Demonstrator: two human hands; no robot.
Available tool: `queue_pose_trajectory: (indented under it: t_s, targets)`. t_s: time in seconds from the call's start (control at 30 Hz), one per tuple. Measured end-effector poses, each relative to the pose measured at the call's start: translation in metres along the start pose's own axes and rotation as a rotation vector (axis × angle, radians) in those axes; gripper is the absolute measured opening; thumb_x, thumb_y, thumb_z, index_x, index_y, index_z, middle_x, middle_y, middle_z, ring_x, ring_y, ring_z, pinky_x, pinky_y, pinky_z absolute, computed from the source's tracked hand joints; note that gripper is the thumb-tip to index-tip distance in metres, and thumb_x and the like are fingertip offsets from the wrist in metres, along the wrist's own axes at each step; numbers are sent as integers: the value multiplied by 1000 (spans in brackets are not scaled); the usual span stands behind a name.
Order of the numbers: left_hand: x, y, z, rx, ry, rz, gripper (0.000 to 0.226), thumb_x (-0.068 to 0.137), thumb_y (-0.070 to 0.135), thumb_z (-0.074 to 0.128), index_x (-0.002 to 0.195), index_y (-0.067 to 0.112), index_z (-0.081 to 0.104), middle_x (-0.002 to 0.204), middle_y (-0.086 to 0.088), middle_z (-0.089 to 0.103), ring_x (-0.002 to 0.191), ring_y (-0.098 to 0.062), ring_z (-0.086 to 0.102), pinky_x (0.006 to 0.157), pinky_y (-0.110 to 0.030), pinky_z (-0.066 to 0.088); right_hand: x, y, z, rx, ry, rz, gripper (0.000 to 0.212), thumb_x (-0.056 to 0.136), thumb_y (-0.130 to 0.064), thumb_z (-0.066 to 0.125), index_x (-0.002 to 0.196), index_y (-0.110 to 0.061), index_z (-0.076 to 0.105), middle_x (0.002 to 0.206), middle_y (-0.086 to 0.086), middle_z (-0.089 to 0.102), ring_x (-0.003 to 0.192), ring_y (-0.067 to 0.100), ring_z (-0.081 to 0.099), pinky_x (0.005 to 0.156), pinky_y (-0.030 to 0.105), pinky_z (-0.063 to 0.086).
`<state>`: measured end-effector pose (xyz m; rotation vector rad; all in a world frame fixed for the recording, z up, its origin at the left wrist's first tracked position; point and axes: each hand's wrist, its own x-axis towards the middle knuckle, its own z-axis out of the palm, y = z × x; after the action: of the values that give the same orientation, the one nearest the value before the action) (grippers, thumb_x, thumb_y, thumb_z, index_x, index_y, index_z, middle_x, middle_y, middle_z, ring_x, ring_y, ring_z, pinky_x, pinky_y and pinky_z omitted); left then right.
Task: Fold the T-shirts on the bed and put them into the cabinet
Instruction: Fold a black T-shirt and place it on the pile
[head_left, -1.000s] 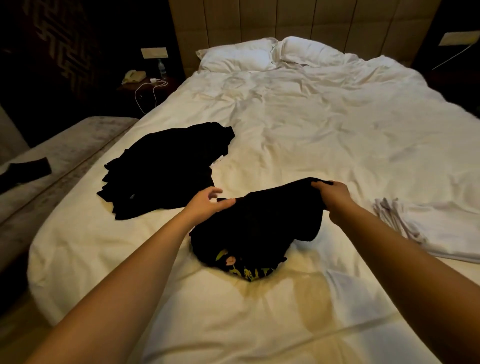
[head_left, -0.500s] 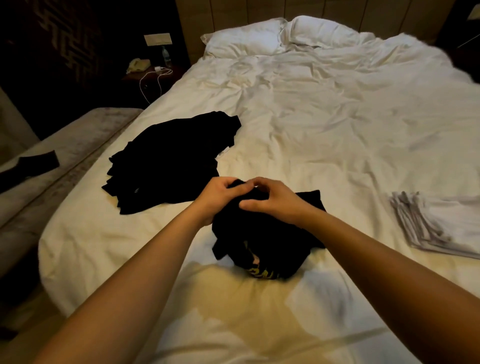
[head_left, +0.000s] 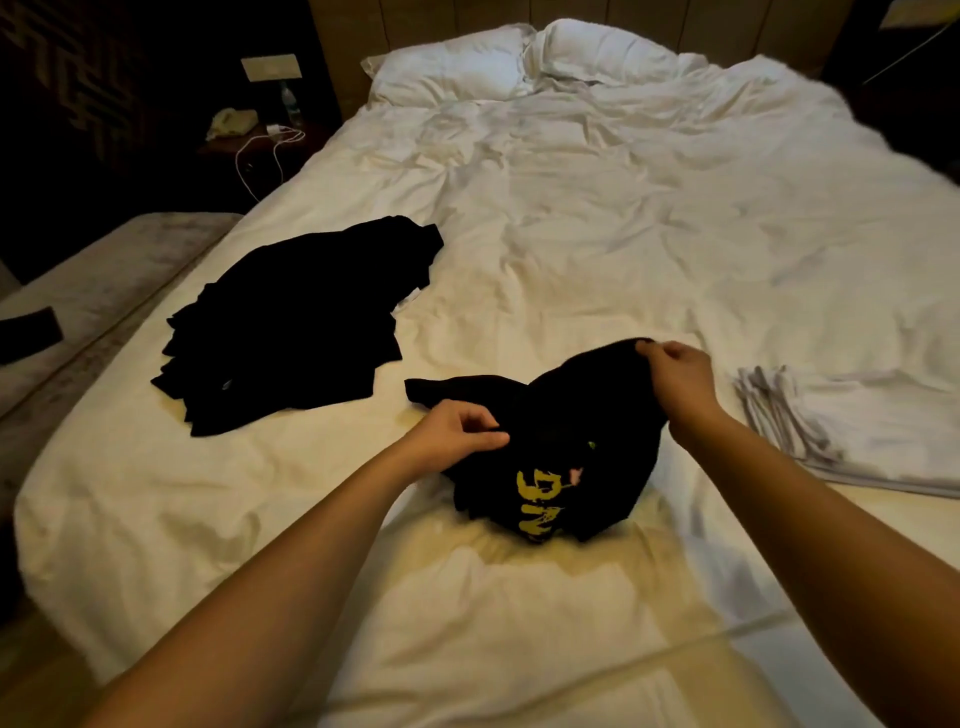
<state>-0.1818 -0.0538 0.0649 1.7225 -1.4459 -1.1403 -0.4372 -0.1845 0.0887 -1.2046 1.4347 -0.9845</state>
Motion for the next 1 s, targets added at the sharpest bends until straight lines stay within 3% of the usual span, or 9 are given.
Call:
queue_pose_trajectory:
  t_s: [0.1, 0.17, 0.23, 0.3, 0.4, 0.5, 0.63, 0.8, 1.0]
  targets:
    - [8, 12, 10, -115, 78, 42, 11, 96, 17, 67, 85, 15, 65, 78, 5, 68, 74, -7, 65, 72, -23, 50, 8, 22, -22, -415, -112, 66, 20, 94, -24, 58, 88, -5, 56, 76, 16, 52, 68, 26, 52, 63, 35, 38]
    - [14, 24, 17, -196, 141, 39, 13, 98, 17, 62, 85, 15, 62, 80, 5, 67, 76, -10, 63, 75, -26, 49, 5, 24, -26, -613, -129, -13, 25, 95, -27, 59, 108, -5, 55, 95, 14, 58, 82, 29, 57, 72, 36, 45]
    - [20, 35, 21, -280, 194, 4, 14, 100, 21, 60, 89, 14, 63, 83, 1, 68, 78, -15, 63, 75, -29, 48, -8, 18, -18, -526, -112, -231, 44, 94, -35, 62, 131, -13, 52, 127, 10, 55, 112, 26, 57, 94, 38, 47]
    - [21, 47, 22, -360, 213, -35, 15, 99, 26, 63, 95, 12, 68, 85, -3, 70, 77, -19, 66, 70, -28, 51, -31, 2, -5, -446, -252, -390, 53, 93, -45, 62, 140, -24, 48, 140, -2, 47, 126, 13, 47, 100, 25, 40]
    - [22, 62, 22, -507, 117, -74, 21, 97, 29, 65, 106, 12, 72, 97, -10, 75, 86, -23, 71, 75, -30, 56, -59, -16, 15, -334, -557, -362, 58, 94, -47, 60, 146, -29, 41, 136, -12, 49, 113, -1, 50, 81, 5, 38]
    - [21, 71, 18, -716, -21, -52, 27, 98, 28, 59, 116, 11, 70, 108, -12, 73, 94, -22, 71, 84, -32, 57, -62, -27, 19, -181, -640, -298, 43, 96, -37, 62, 136, -25, 51, 101, -6, 71, 80, 6, 67, 67, 13, 49]
    - [22, 67, 18, -851, 15, -12, 29, 96, 31, 60, 113, 8, 65, 96, -6, 72, 86, -16, 70, 76, -25, 58, -44, -36, 21, -77, -416, -272, 7, 93, -22, 68, 94, -15, 68, 78, 6, 74, 65, 16, 67, 62, 28, 51]
    - [14, 27, 22, 32, -35, 27, 26, 82, 37, 79, 106, 32, 71, 109, 12, 71, 105, -5, 66, 93, -22, 51, 5, -14, 1, 7, 76, -84, 6, 92, -22, 64, 94, -17, 65, 92, 7, 68, 81, 24, 66, 74, 35, 53]
    - [7, 17, 31, 401, -100, 52, 14, 82, 33, 81, 89, 30, 69, 94, 18, 65, 88, 4, 60, 77, -15, 43, 20, 26, -33, 209, 258, 294, 22, 97, -8, 49, 76, -11, 52, 79, 4, 53, 78, 20, 54, 86, 37, 52]
